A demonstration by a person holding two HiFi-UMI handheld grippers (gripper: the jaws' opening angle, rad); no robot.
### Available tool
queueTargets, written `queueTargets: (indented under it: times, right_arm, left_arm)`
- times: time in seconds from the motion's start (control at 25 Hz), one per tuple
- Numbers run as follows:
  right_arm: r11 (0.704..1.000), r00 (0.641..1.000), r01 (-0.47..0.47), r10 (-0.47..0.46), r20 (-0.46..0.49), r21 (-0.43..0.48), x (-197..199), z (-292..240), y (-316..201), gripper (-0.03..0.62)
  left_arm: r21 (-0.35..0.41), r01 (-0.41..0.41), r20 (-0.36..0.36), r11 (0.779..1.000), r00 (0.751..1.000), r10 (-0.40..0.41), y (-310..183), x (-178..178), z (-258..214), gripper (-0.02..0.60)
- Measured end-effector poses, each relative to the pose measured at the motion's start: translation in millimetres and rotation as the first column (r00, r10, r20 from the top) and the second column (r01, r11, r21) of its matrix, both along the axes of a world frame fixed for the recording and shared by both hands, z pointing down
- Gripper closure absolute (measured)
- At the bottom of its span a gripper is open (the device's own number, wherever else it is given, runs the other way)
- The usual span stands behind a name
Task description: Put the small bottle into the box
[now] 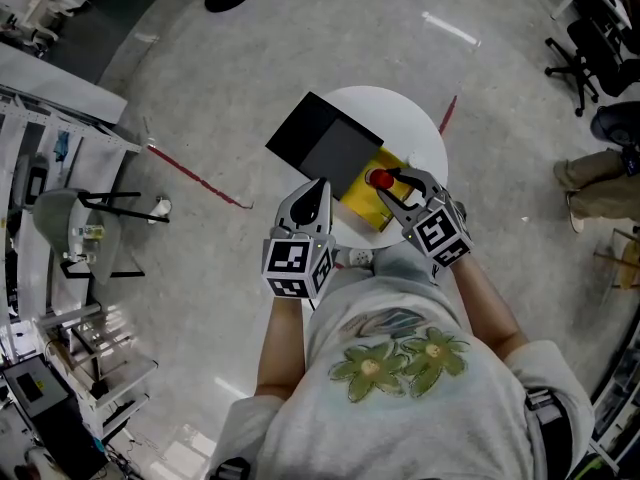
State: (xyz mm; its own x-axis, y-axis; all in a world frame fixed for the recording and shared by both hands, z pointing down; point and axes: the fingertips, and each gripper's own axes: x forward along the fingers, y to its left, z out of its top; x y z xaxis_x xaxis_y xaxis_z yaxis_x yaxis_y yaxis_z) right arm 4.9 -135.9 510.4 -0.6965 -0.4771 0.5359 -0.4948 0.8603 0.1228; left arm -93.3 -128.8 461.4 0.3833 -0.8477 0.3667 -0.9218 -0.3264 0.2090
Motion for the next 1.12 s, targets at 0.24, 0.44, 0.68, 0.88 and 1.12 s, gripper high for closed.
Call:
queueTargets:
  times: [0.24, 0.44, 0.68, 0.88, 1.12]
  right_arm:
    - [1.0, 1.0, 0.011, -0.011, -0.026, -0.007, 3, 11, 2, 0.456]
    - [1.0, 0.999, 0.014, -0.014, -0.039, -0.015, 9, 15, 4, 0.456]
    - [0.999, 0.999, 0.01, -0.012, -0.052, -0.044, 10, 27, 6, 0.456]
    - [0.998, 0.998, 0.019, -0.023, -0.066, -0.06, 11, 38, 11, 0.456]
    - [0.996, 0.996, 0.027, -0.034, -0.088, -0.079, 11, 48, 16, 0.456]
  left_arm:
    - [-0.008, -0.003, 0.001, 1.0, 1.0, 0.003, 1, 3, 5, 0.577]
    - [-0.015, -0.007, -0.001, 1.0, 1.0, 0.007, 3, 10, 6, 0.577]
    - [-0.026, -0.009, -0.002, 1.0, 1.0, 0.009, 4, 9, 11, 0.577]
    - [-0.03, -0.005, -0.001, 1.0, 1.0, 0.004, 7, 9, 13, 0.577]
    - [-0.037, 0.01, -0.001, 0.999, 1.0, -0.01, 13, 3, 14, 0.577]
